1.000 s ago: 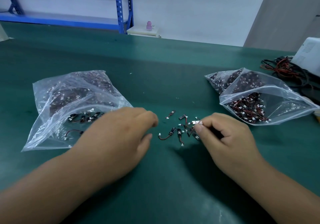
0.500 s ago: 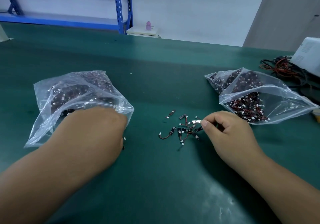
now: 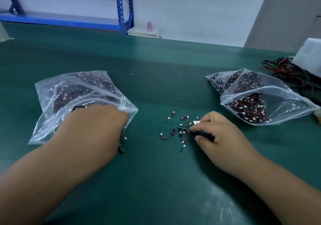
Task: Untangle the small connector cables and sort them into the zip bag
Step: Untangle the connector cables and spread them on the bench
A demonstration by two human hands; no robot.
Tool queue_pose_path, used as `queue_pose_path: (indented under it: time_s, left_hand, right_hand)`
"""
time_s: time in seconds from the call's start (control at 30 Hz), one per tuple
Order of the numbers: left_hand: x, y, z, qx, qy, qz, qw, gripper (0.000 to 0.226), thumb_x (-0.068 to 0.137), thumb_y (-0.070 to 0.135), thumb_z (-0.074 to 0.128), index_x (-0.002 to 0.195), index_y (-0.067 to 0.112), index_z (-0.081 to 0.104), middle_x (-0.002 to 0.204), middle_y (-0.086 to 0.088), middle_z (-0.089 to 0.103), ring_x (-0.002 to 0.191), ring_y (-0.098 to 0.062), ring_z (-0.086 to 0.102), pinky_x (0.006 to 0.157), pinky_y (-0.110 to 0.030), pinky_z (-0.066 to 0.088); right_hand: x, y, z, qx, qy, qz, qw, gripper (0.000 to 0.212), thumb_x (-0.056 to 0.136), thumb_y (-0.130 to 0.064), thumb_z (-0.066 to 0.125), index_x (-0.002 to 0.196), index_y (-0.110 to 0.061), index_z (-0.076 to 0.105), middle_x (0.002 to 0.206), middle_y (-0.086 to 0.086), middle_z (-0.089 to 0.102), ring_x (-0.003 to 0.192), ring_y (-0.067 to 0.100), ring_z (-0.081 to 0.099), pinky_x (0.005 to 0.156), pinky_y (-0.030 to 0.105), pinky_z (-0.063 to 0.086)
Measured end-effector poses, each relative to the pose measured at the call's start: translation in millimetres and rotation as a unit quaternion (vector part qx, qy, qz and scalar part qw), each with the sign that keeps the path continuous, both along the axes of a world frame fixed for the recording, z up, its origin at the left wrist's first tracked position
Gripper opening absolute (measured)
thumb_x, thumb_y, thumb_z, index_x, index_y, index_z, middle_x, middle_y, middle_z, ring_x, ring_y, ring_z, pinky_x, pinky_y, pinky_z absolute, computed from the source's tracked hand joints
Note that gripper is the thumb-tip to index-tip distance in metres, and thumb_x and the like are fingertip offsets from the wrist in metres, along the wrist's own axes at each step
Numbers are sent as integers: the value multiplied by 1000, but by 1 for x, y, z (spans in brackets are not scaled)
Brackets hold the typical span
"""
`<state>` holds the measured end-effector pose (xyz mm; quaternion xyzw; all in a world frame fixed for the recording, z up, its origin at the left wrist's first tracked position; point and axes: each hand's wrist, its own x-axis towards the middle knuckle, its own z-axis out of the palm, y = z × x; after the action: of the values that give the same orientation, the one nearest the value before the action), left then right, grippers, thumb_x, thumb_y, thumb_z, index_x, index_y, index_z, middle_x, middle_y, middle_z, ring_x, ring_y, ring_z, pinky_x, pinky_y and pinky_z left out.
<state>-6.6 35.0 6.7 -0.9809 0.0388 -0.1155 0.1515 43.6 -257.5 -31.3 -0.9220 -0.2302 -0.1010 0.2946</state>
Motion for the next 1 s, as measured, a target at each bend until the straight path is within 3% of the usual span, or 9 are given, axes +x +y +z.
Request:
queue_pose_path:
  time_s: [0.17, 0.37, 0.57, 0.77, 0.83, 1.0]
  left_hand:
    - [-4, -4, 5, -30, -25, -20, 999, 21, 70, 30, 66, 80, 32, 48, 73, 13, 51, 71, -15, 56, 57, -35, 51]
    - [-7, -10, 7, -97, -70, -83, 989, 26, 73, 18, 69, 83, 34, 51, 74, 14, 54, 68, -20, 58, 56, -36, 52]
    - [-12, -23, 14, -142, -75, -136, 978, 11, 80, 21, 65, 87, 30, 62, 79, 10, 59, 72, -23, 60, 58, -41, 53]
    - [-8, -20, 5, -146, -12, -138, 980, 9, 90, 27, 53, 89, 34, 48, 84, 13, 52, 83, -16, 52, 74, -38, 50]
    - [-7, -18, 3, -148, -3, -133, 980, 7, 92, 29, 51, 91, 34, 47, 85, 14, 52, 85, -14, 51, 76, -37, 49]
    - [-9, -24, 11, -161, -28, -134, 977, 9, 86, 24, 57, 88, 33, 56, 80, 15, 58, 79, -16, 55, 67, -38, 52]
  right_hand:
    - [-3, 1, 4, 0, 4, 18, 1000, 24, 83, -13, 68, 91, -35, 69, 98, -19, 51, 87, 9, 56, 79, 37, 49]
    - [-3, 1, 3, 8, 14, 19, 1000, 25, 83, -13, 67, 92, -36, 69, 98, -19, 51, 88, 10, 56, 81, 37, 48]
    - [-3, 0, 2, 23, 5, 11, 1000, 25, 81, -9, 68, 88, -33, 69, 97, -17, 54, 82, 7, 57, 75, 37, 50]
    - [-4, 3, 3, -18, -18, 15, 1000, 3, 85, -31, 71, 84, -32, 68, 93, -18, 53, 82, 6, 55, 75, 32, 47]
    - [-3, 4, 3, -33, -23, 3, 999, 8, 86, -31, 70, 79, -30, 67, 91, -17, 53, 82, 8, 54, 76, 33, 47]
    - [-4, 4, 4, -20, -26, -24, 999, 13, 86, -27, 71, 74, -27, 65, 87, -15, 53, 81, 9, 55, 77, 34, 48]
